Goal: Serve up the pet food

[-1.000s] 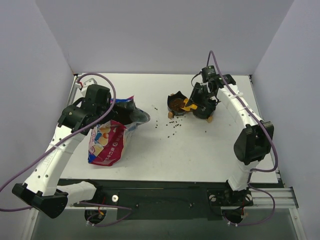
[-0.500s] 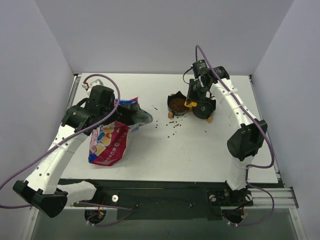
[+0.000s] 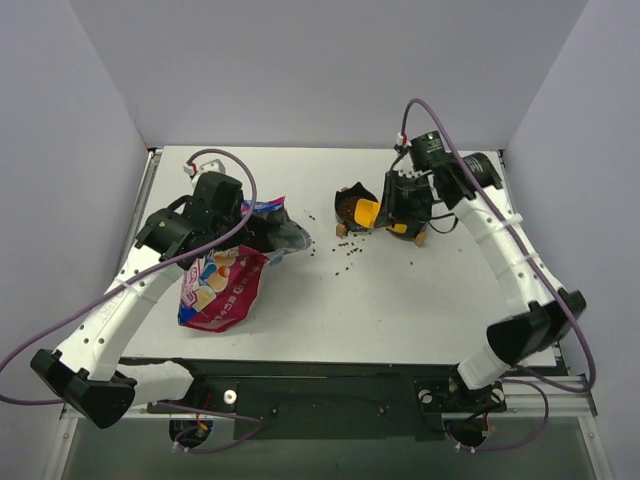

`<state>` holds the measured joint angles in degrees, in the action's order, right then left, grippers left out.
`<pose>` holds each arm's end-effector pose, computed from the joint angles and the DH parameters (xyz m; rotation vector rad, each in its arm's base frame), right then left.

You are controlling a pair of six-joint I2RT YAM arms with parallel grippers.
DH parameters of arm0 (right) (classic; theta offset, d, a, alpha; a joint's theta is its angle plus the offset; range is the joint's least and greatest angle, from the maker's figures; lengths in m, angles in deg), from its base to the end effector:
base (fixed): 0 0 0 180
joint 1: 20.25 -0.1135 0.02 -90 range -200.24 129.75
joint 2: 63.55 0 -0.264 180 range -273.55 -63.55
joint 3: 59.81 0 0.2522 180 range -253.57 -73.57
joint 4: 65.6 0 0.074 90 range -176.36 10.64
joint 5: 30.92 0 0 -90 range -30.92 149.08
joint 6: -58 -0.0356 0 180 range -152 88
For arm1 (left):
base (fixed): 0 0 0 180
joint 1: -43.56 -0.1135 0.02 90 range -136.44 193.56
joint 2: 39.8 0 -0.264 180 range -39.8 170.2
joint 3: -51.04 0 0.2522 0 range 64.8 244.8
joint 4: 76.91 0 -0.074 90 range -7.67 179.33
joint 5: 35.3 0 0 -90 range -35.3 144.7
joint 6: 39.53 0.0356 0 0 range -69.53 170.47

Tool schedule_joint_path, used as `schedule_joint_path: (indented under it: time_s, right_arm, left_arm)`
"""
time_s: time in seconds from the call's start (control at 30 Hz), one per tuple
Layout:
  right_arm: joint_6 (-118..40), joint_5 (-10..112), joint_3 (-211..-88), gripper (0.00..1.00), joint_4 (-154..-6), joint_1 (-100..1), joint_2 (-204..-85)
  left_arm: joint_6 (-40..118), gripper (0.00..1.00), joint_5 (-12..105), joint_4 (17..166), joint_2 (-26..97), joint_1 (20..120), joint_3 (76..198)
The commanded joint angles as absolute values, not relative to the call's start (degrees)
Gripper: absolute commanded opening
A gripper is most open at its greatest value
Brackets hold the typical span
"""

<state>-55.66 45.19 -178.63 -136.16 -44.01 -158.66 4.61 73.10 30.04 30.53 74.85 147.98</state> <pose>0.3157 0.1483 0.3987 -0.1208 2.4638 0.6666 0.2031 -0.1103 0.3970 -0.4473 2.3038 -0.2869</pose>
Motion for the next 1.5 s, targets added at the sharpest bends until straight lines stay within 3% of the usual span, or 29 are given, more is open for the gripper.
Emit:
schedule_joint_path:
  time_s: [0.0, 0.13, 0.47, 0.63, 0.8, 1.0, 1.17, 1.37, 1.47]
  right_arm:
    - [-56.25, 27.28, -169.75, 0.0, -131.67, -45.73, -146.37]
    - [-63.7, 18.22, -164.2, 0.0, -124.55, -50.03, -142.93]
    - [-76.55, 18.11, -161.37, 0.0, -106.79, -56.81, -149.58]
    - [-76.21, 20.66, -167.33, 0.0, -111.17, -57.25, -159.42]
    - [-63.39, 32.32, -173.93, 0.0, -125.12, -60.66, -165.94]
    - [-58.19, 36.68, -181.39, 0.0, -123.49, -70.41, -177.71]
    - [-65.28, 22.29, -179.41, 0.0, -104.75, -72.37, -178.44]
    - [-86.62, 9.79, -163.06, 0.0, -69.23, -66.84, -169.04]
    - [-94.98, 8.01, -155.26, 0.0, -60.22, -64.72, -164.04]
  left_arm:
    - [6.97, 0.0, 67.89, 37.48, 30.77, 77.84, 152.42]
    - [7.05, 0.0, 68.06, 37.39, 31.48, 78.89, 152.51]
    - [8.46, 0.0, 67.89, 37.21, 31.75, 82.41, 153.66]
    - [8.73, 0.0, 67.8, 37.56, 31.83, 84.61, 153.92]
    - [9.34, 0.0, 67.71, 37.74, 32.44, 84.61, 155.68]
    - [6.36, 0.0, 63.94, 40.64, 33.76, 84.61, 154.63]
    - [5.82, 0.0, 64.37, 39.68, 33.68, 84.52, 155.24]
    - [6.0, 0.0, 68.94, 37.83, 31.22, 84.52, 154.71]
    - [6.35, 0.0, 72.88, 36.95, 30.43, 84.43, 155.15]
